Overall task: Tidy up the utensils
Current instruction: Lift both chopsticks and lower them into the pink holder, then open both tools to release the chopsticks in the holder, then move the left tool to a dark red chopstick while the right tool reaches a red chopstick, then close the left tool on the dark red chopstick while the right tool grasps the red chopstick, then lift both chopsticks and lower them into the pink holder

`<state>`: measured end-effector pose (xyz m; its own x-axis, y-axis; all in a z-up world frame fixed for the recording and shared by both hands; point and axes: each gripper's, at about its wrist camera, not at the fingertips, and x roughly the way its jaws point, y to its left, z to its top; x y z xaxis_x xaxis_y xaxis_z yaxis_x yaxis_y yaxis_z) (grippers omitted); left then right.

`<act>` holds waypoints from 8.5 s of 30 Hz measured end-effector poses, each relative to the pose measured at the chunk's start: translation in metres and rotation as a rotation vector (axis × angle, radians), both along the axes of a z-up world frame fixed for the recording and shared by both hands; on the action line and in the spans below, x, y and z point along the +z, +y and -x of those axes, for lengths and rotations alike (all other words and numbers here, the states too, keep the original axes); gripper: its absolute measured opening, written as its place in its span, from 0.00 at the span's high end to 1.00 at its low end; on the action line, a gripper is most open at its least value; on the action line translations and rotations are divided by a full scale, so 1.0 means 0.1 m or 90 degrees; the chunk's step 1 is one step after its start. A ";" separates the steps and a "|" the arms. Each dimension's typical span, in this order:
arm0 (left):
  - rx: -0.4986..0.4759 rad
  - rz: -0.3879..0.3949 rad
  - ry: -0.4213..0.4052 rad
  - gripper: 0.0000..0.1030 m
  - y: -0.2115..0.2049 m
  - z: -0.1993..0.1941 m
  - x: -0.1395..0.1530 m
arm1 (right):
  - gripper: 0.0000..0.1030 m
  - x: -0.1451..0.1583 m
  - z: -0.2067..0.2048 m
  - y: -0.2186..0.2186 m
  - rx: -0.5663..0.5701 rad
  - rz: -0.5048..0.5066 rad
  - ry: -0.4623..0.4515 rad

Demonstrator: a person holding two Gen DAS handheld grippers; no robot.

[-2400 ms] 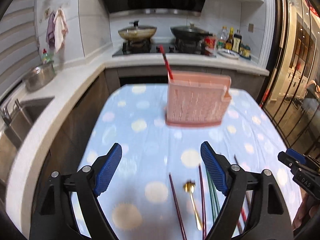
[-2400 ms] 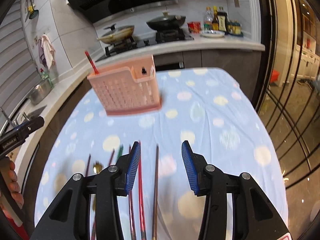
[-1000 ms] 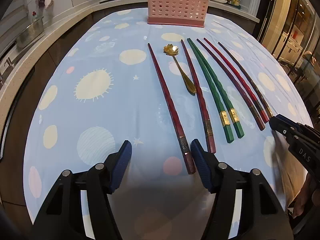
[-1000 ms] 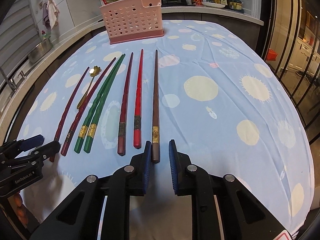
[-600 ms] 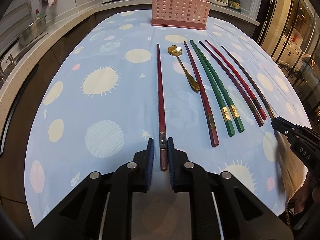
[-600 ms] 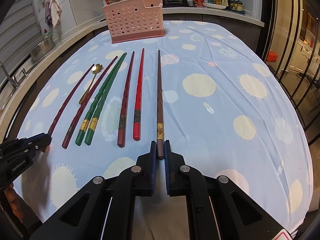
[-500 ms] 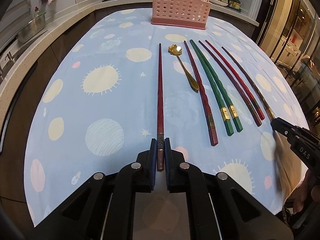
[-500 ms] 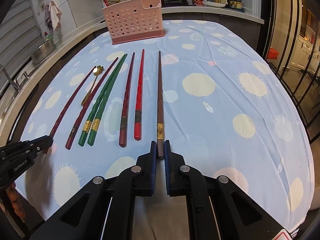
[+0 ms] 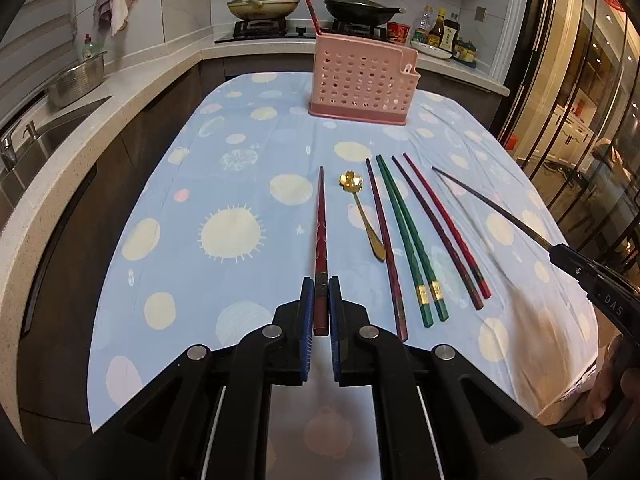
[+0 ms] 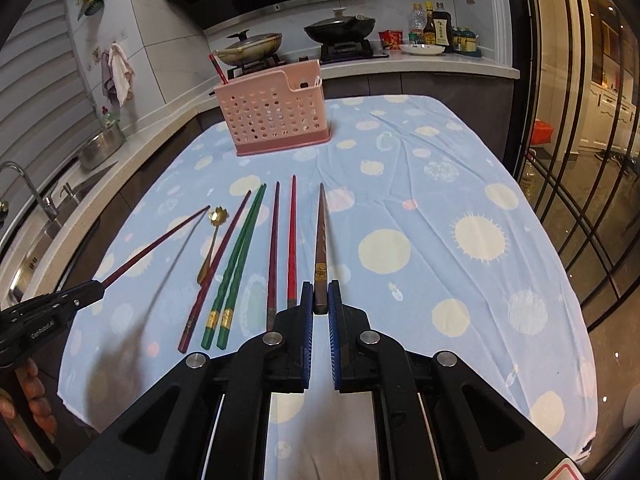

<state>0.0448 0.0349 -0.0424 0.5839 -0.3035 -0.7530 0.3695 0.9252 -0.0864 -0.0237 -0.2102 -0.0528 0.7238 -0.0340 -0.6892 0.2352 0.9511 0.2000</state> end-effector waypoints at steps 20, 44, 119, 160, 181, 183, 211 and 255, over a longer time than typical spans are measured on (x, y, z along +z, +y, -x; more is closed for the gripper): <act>0.017 0.037 -0.160 0.93 -0.10 -0.54 0.98 | 0.93 0.93 -0.44 -0.30 0.002 0.013 -0.138; -0.019 0.077 -0.279 0.93 -0.74 -1.42 2.04 | 0.93 1.80 -1.58 -0.60 0.024 0.010 -0.229; 0.003 -0.039 -0.078 0.32 -0.64 -1.15 0.25 | 0.56 0.15 -1.09 -0.11 0.024 0.030 -0.012; -0.070 -0.081 0.065 0.53 -0.64 -0.07 -0.74 | 0.86 -0.73 -0.35 0.30 0.066 0.015 0.106; -0.098 -0.014 0.094 0.93 -0.59 -0.01 -0.62 | 0.93 -0.62 -0.24 0.26 0.063 0.002 0.085; -0.097 -0.007 0.085 0.93 -0.57 0.01 -0.54 | 0.93 -0.54 -0.21 0.24 0.061 0.000 0.072; -0.105 0.042 -0.051 0.97 -0.59 -0.26 0.38 | 0.93 0.74 -0.30 -0.09 0.036 0.012 -0.120; -0.092 0.056 -0.143 0.93 -0.65 -0.71 1.05 | 0.93 1.37 -0.65 -0.21 0.049 0.025 -0.197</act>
<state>0.1158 -0.0299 0.0626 0.6795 -0.4537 -0.5766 0.5155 0.8544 -0.0648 0.0416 -0.2313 0.0841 0.9006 0.0076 -0.4346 0.0952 0.9721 0.2143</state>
